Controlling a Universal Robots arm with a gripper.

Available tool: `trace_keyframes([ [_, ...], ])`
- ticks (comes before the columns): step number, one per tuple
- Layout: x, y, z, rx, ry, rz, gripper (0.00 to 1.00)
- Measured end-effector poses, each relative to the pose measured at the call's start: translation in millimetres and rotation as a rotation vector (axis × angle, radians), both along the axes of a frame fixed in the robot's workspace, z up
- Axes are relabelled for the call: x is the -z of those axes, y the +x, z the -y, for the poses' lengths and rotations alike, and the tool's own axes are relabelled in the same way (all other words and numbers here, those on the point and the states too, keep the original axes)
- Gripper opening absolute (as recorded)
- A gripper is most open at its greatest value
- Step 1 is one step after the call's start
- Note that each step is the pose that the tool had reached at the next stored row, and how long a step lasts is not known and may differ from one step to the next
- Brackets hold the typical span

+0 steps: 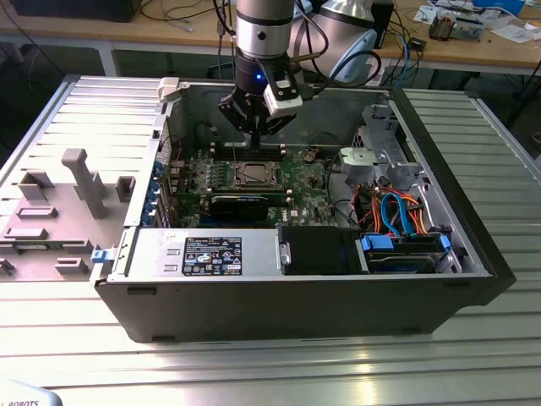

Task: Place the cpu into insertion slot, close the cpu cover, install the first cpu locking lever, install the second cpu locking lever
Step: 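Install the first cpu locking lever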

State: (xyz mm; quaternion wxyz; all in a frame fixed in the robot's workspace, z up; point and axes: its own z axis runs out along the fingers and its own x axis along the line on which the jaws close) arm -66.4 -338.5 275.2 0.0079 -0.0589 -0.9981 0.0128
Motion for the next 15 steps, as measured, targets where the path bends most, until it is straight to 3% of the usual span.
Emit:
trace_keyframes([
  [15,0.2,0.0,0.0,-0.032,0.0,0.0,0.11],
])
